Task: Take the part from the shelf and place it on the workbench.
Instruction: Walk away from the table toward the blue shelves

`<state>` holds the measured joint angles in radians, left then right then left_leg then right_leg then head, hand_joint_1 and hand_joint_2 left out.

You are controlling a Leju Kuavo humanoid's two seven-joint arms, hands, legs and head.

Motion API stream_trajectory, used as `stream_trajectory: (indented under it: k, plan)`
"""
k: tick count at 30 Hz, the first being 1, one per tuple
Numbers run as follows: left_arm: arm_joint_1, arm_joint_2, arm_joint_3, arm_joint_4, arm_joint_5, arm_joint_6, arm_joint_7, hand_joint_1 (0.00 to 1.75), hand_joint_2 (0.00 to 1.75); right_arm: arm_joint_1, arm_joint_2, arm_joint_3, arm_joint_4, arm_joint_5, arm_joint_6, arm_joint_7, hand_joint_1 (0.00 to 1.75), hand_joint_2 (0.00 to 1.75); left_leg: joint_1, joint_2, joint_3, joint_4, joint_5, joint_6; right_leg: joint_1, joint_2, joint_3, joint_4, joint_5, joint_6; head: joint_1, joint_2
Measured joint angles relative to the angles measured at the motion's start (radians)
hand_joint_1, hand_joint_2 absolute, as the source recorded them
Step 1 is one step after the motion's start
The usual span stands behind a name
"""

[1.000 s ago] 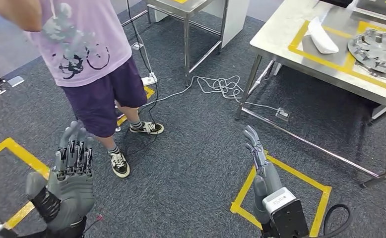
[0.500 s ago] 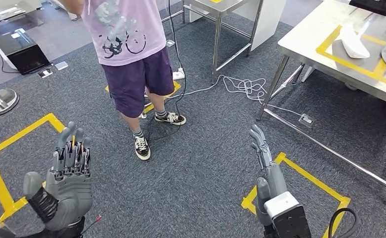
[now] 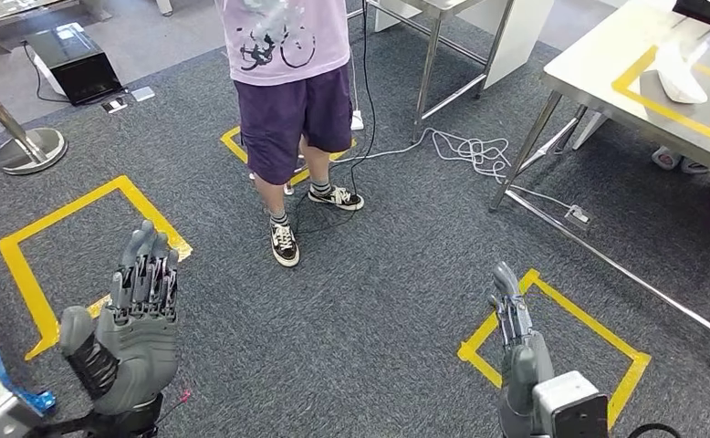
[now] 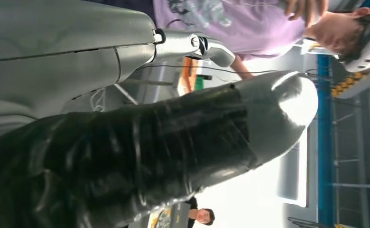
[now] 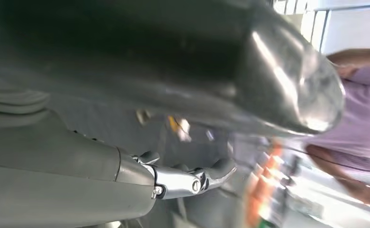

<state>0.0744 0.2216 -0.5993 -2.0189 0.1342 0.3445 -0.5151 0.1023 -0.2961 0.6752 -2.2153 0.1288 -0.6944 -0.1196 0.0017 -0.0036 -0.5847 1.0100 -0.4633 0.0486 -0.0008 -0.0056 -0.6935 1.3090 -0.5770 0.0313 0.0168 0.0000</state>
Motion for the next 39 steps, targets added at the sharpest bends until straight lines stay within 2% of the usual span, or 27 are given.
stream_trajectory:
  k: [1, 2, 3, 4, 6, 8, 9, 11, 13, 14, 15, 16, 18, 19, 20, 21, 24, 26, 28, 29, 30, 31, 32, 34, 36, 38, 39]
  plan:
    - [0.0, 0.0, 0.0, 0.0, 0.002, 0.0, 0.0, 0.0, 0.0, 0.014, 0.0, -0.005, 0.003, -0.035, -0.001, -0.021, 0.0, 0.0, -0.003, -0.001, -0.017, 0.004, 0.011, 0.001, 0.006, 0.001, 0.033, -0.023, 0.031, -0.007, 0.001, 0.0]
    - [0.0, 0.0, 0.0, 0.0, 0.004, 0.0, 0.0, 0.0, 0.0, 0.026, -0.001, -0.011, 0.006, -0.058, -0.001, -0.038, 0.0, 0.0, -0.005, -0.002, -0.031, 0.007, 0.02, 0.001, 0.013, 0.001, 0.08, -0.081, 0.06, -0.016, 0.002, 0.0]
    - [0.0, 0.0, 0.0, 0.0, 0.006, 0.0, -0.001, 0.0, 0.0, 0.037, -0.002, -0.017, 0.01, -0.072, -0.002, -0.051, 0.0, 0.0, -0.006, -0.003, -0.041, 0.009, 0.028, 0.001, 0.018, 0.003, 0.134, -0.156, 0.067, -0.027, 0.001, 0.0]
    - [0.0, 0.0, 0.0, 0.0, 0.007, 0.0, -0.002, 0.0, 0.0, 0.046, -0.002, -0.022, 0.012, -0.078, -0.002, -0.06, 0.0, 0.0, -0.006, -0.003, -0.046, 0.01, 0.035, -0.001, 0.023, 0.003, 0.186, -0.233, 0.06, -0.035, 0.001, 0.0]
    - [-0.001, 0.0, 0.0, 0.0, 0.013, -0.001, -0.005, 0.0, 0.0, 0.062, -0.003, -0.032, 0.015, -0.08, -0.003, -0.069, 0.0, 0.0, -0.003, -0.002, -0.052, 0.007, 0.05, -0.01, 0.03, 0.004, 0.233, -0.321, 0.029, -0.046, 0.001, 0.0]
    - [0.0, -0.001, 0.0, 0.0, 0.019, -0.004, -0.011, 0.0, 0.0, 0.08, -0.002, -0.043, 0.016, -0.069, -0.003, -0.07, 0.0, 0.0, -0.001, 0.0, -0.056, 0.004, 0.063, -0.02, 0.03, 0.001, 0.234, -0.349, 0.04, -0.049, 0.006, 0.0]
    - [0.001, -0.001, 0.0, 0.001, 0.02, -0.006, -0.016, 0.0, 0.0, 0.088, -0.002, -0.047, 0.017, -0.059, -0.003, -0.071, 0.0, 0.0, -0.003, -0.001, -0.062, 0.01, 0.055, -0.025, 0.027, -0.001, 0.233, -0.361, 0.053, -0.05, 0.006, 0.0]
    - [0.001, -0.002, 0.0, 0.002, 0.021, -0.012, -0.023, 0.0, 0.0, 0.097, -0.001, -0.053, 0.018, -0.039, -0.003, -0.071, 0.0, 0.0, -0.007, -0.001, -0.088, 0.072, -0.007, -0.035, 0.019, -0.004, 0.227, -0.38, 0.079, -0.051, -0.002, 0.0]
    - [0.002, -0.004, -0.001, 0.006, 0.022, -0.016, -0.028, 0.0, 0.0, 0.105, 0.0, -0.059, 0.02, -0.026, -0.003, -0.069, 0.0, 0.0, -0.002, -0.001, -0.121, 0.192, -0.088, -0.047, 0.018, -0.006, 0.211, -0.382, 0.095, -0.051, -0.014, 0.0]
    - [0.002, -0.004, -0.001, 0.008, 0.022, -0.017, -0.029, 0.0, 0.0, 0.108, 0.0, -0.061, 0.022, -0.024, -0.003, -0.068, 0.0, 0.0, 0.003, 0.0, -0.129, 0.242, -0.104, -0.052, 0.017, -0.008, 0.201, -0.38, 0.102, -0.049, -0.017, 0.0]
    - [0.002, -0.004, -0.001, 0.009, 0.022, -0.018, -0.029, 0.0, 0.0, 0.11, 0.0, -0.062, 0.024, -0.022, -0.003, -0.066, 0.0, 0.0, 0.008, 0.0, -0.123, 0.264, -0.102, -0.056, 0.015, -0.009, 0.191, -0.377, 0.108, -0.045, -0.02, 0.0]
    - [0.002, -0.004, -0.001, 0.011, 0.022, -0.018, -0.03, 0.0, 0.0, 0.111, 0.0, -0.063, 0.025, -0.02, -0.003, -0.065, 0.0, 0.0, 0.013, 0.001, -0.099, 0.248, -0.084, -0.06, 0.013, -0.01, 0.181, -0.371, 0.113, -0.042, -0.022, 0.0]
    - [0.002, -0.005, -0.001, 0.012, 0.022, -0.019, -0.03, 0.0, 0.0, 0.111, 0.0, -0.063, 0.027, -0.01, -0.003, -0.059, 0.0, 0.0, 0.023, 0.005, -0.004, 0.123, -0.053, -0.07, 0.008, -0.011, 0.168, -0.353, 0.117, -0.032, -0.026, 0.0]
    - [0.002, -0.005, -0.001, 0.012, 0.023, -0.019, -0.03, 0.0, 0.0, 0.11, 0.0, -0.063, 0.027, -0.001, -0.003, -0.052, 0.0, 0.0, 0.025, 0.005, 0.042, 0.063, -0.048, -0.069, 0.007, -0.011, 0.157, -0.342, 0.118, -0.026, -0.029, 0.0]
    - [0.001, -0.006, -0.001, 0.012, 0.025, -0.02, -0.031, 0.0, 0.0, 0.11, -0.001, -0.063, 0.027, 0.01, -0.003, -0.044, 0.0, 0.0, 0.026, 0.004, 0.067, 0.019, -0.051, -0.066, 0.007, -0.01, 0.151, -0.33, 0.119, -0.02, -0.031, 0.0]
    - [0.001, -0.008, -0.002, 0.013, 0.026, -0.021, -0.032, 0.0, 0.0, 0.109, -0.002, -0.063, 0.027, 0.025, -0.003, -0.033, 0.0, 0.0, 0.024, 0.001, 0.075, 0.001, -0.057, -0.059, 0.008, -0.01, 0.143, -0.32, 0.121, -0.013, -0.031, 0.0]
    - [0.001, -0.011, -0.002, 0.014, 0.03, -0.023, -0.034, 0.0, 0.0, 0.106, -0.008, -0.063, 0.026, 0.069, -0.003, 0.007, 0.0, 0.0, 0.023, -0.005, 0.064, 0.002, -0.05, -0.03, 0.004, -0.007, 0.119, -0.299, 0.118, 0.003, -0.023, 0.0]
    - [0.001, -0.014, -0.002, 0.014, 0.033, -0.024, -0.035, 0.0, 0.0, 0.102, -0.012, -0.062, 0.026, 0.093, -0.003, 0.031, 0.0, 0.0, 0.024, -0.009, 0.057, 0.0, -0.039, -0.015, 0.001, -0.005, 0.078, -0.226, 0.069, 0.014, -0.013, 0.0]
    - [0.002, -0.015, -0.002, 0.015, 0.035, -0.024, -0.035, 0.0, 0.0, 0.099, -0.016, -0.061, 0.027, 0.108, -0.003, 0.047, 0.0, 0.0, 0.02, -0.018, 0.039, 0.0, -0.027, -0.007, -0.001, -0.003, 0.023, -0.092, 0.004, 0.018, 0.001, 0.0]
    - [0.002, -0.015, -0.002, 0.016, 0.035, -0.024, -0.035, 0.0, 0.0, 0.099, -0.016, -0.061, 0.027, 0.113, -0.003, 0.053, 0.0, 0.0, 0.017, -0.023, 0.03, 0.001, -0.022, -0.006, -0.001, -0.002, 0.002, -0.038, -0.014, 0.017, 0.004, 0.0]
    - [0.002, -0.015, -0.002, 0.017, 0.035, -0.024, -0.035, 0.0, 0.0, 0.098, -0.017, -0.06, 0.028, 0.116, -0.003, 0.056, 0.0, 0.0, 0.014, -0.031, 0.023, 0.001, -0.017, -0.005, 0.0, -0.001, -0.005, -0.014, -0.016, 0.013, 0.008, 0.0]
    - [0.002, -0.016, -0.002, 0.018, 0.035, -0.024, -0.035, 0.0, 0.0, 0.098, -0.018, -0.06, 0.029, 0.118, -0.003, 0.057, 0.0, 0.0, 0.011, -0.04, 0.018, 0.001, -0.012, -0.004, 0.002, 0.001, 0.009, -0.031, 0.001, 0.006, 0.01, 0.0]
    - [0.002, -0.016, -0.002, 0.019, 0.035, -0.024, -0.035, 0.0, 0.0, 0.098, -0.019, -0.06, 0.029, 0.119, -0.003, 0.058, 0.0, 0.0, 0.008, -0.049, 0.015, 0.001, -0.008, -0.004, 0.006, 0.009, 0.041, -0.083, 0.031, -0.002, 0.012, 0.0]
    - [0.001, -0.018, -0.002, 0.02, 0.035, -0.024, -0.036, 0.0, 0.0, 0.095, -0.022, -0.059, 0.03, 0.119, -0.003, 0.058, 0.0, 0.0, 0.007, -0.067, 0.01, 0.001, 0.0, -0.006, 0.013, 0.05, 0.117, -0.224, 0.083, -0.025, 0.012, 0.0]
    - [0.001, -0.02, -0.002, 0.021, 0.035, -0.024, -0.036, 0.0, 0.0, 0.092, -0.024, -0.059, 0.029, 0.12, -0.003, 0.056, 0.0, 0.0, 0.012, -0.085, 0.0, 0.0, 0.009, -0.014, 0.02, 0.078, 0.159, -0.304, 0.092, -0.042, 0.014, 0.0]
    - [0.001, -0.021, -0.002, 0.022, 0.036, -0.024, -0.037, 0.0, 0.0, 0.092, -0.025, -0.059, 0.029, 0.125, -0.003, 0.054, 0.0, 0.0, 0.016, -0.106, -0.011, -0.005, 0.022, -0.029, 0.023, 0.062, 0.172, -0.327, 0.093, -0.049, 0.019, 0.0]
    - [0.002, -0.021, -0.002, 0.022, 0.036, -0.024, -0.037, 0.0, 0.0, 0.092, -0.025, -0.059, 0.029, 0.127, -0.002, 0.053, 0.0, 0.0, 0.015, -0.104, -0.018, -0.004, 0.024, -0.033, 0.02, 0.048, 0.179, -0.34, 0.101, -0.048, 0.021, 0.0]
